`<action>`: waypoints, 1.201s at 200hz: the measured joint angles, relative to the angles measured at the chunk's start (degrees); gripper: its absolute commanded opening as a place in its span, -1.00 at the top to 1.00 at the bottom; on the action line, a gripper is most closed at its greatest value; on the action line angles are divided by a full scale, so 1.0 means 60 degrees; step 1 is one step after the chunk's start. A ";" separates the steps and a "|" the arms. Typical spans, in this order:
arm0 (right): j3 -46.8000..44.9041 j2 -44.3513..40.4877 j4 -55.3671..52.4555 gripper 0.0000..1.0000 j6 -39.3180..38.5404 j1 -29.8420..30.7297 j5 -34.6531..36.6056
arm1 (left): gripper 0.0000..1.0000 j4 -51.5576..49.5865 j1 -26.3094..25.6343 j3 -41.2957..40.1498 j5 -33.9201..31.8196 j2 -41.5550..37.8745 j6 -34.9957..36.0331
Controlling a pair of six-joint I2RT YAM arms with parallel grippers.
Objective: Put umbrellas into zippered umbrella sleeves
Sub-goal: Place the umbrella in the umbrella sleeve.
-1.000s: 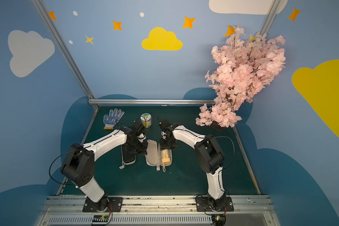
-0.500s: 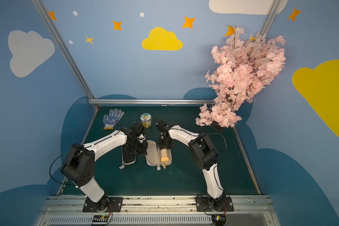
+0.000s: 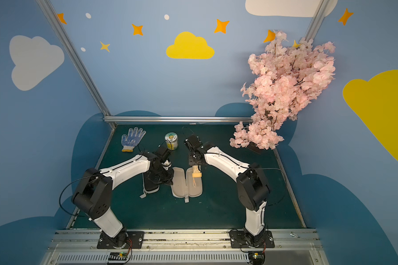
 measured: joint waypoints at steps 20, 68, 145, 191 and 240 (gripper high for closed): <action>-0.0612 0.0073 0.0809 0.40 -0.0211 0.0415 0.1151 | 0.89 0.0047 0.0000 0.0000 0.0007 0.0000 -0.0033; -0.1650 0.0433 0.2036 0.41 -0.0710 0.1501 0.2922 | 0.89 0.0153 0.0000 -0.0055 0.0080 0.0000 -0.0102; -0.2433 -0.0178 0.2215 0.45 0.0419 0.1803 0.2871 | 0.90 0.0492 0.0007 -0.0379 0.0087 -0.0015 -0.0419; -0.2543 -0.0313 0.2040 0.45 0.1293 0.2160 0.2426 | 0.91 0.0597 0.0029 -0.0521 -0.0076 -0.0062 -0.0692; -0.2809 -0.0590 0.1759 0.45 0.2171 0.2229 0.1912 | 0.91 0.0648 0.0018 -0.0678 -0.0321 -0.0433 -0.0958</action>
